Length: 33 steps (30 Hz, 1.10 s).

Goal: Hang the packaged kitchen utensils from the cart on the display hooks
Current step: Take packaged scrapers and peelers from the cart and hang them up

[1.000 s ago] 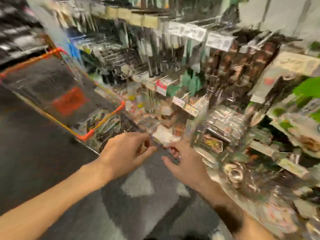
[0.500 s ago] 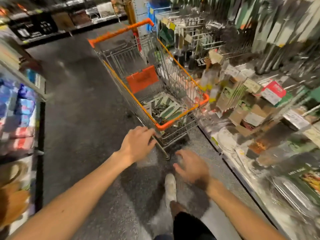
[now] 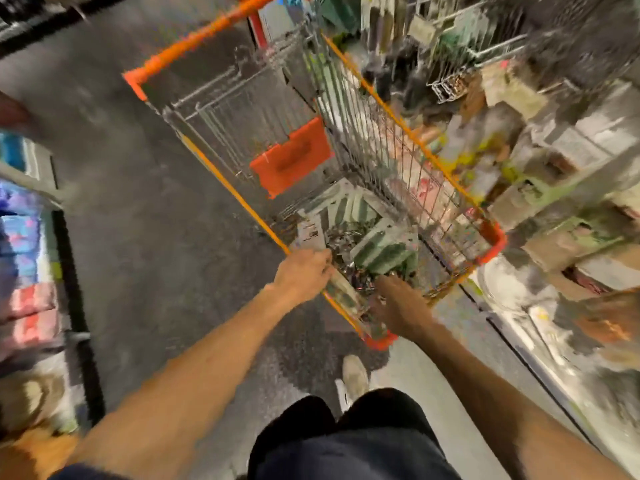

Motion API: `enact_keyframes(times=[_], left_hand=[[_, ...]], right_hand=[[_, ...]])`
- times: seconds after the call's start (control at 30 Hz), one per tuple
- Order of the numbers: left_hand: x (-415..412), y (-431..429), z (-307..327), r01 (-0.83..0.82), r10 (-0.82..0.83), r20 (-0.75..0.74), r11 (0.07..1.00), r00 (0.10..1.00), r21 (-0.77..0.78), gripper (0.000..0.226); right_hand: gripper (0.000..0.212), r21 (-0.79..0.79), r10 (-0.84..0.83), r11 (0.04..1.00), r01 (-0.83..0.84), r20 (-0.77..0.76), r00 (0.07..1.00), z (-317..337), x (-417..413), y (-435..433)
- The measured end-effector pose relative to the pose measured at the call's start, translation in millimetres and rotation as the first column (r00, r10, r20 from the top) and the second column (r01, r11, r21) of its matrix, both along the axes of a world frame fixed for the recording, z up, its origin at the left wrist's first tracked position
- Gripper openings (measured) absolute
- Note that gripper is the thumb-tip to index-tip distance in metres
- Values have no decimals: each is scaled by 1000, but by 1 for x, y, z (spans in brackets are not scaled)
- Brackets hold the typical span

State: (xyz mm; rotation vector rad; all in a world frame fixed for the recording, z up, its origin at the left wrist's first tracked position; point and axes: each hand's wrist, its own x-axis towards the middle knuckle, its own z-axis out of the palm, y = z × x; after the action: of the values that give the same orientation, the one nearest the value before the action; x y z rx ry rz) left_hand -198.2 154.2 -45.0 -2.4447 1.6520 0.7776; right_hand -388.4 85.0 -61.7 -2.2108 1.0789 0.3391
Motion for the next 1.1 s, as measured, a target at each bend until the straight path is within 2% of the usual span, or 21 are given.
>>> enact_keyframes(times=[0.13, 0.3, 0.47, 0.53, 0.6, 0.67, 0.7, 0.8, 0.87, 0.97, 1.1], left_hand=[[51, -43, -19, -7, 16, -124, 997, 992, 73, 19], [116, -107, -74, 0, 38, -264, 990, 964, 144, 27], [169, -168, -147, 61, 49, -353, 954, 934, 293, 18], [186, -186, -179, 16, 124, -366, 934, 922, 357, 17], [198, -206, -212, -21, 186, -389, 920, 902, 391, 21], [205, -225, -238, -86, 292, -428, 895, 855, 438, 23], [206, -234, -252, -129, 363, -452, 874, 815, 469, 33], [203, -254, -288, -271, 552, -478, 799, 683, 537, 63], [198, -263, -303, -388, 655, -464, 741, 596, 548, 75], [192, -271, -319, -448, 697, -421, 705, 581, 549, 79], [191, -272, -333, -576, 799, -419, 602, 432, 553, 88]], right_hand=[[28, 88, -98, 991, 104, -64, 993, -22, 40, -34], [21, 195, -234, 949, 247, -86, 968, -75, 90, -71], [36, 225, -389, 874, 432, -210, 897, -122, 150, -116], [42, 221, -441, 835, 505, -281, 852, -144, 174, -134], [41, 231, -424, 833, 503, -317, 848, -172, 196, -156], [36, 238, -466, 808, 538, -299, 832, -199, 214, -175], [36, 230, -502, 791, 567, -288, 816, -213, 220, -184], [48, 252, -527, 760, 599, -299, 795, -249, 233, -202], [56, 253, -547, 735, 630, -327, 770, -263, 240, -210], [60, 263, -640, 640, 722, -338, 691, -282, 244, -214], [61, 185, -733, 549, 815, -361, 576, -295, 246, -216]])
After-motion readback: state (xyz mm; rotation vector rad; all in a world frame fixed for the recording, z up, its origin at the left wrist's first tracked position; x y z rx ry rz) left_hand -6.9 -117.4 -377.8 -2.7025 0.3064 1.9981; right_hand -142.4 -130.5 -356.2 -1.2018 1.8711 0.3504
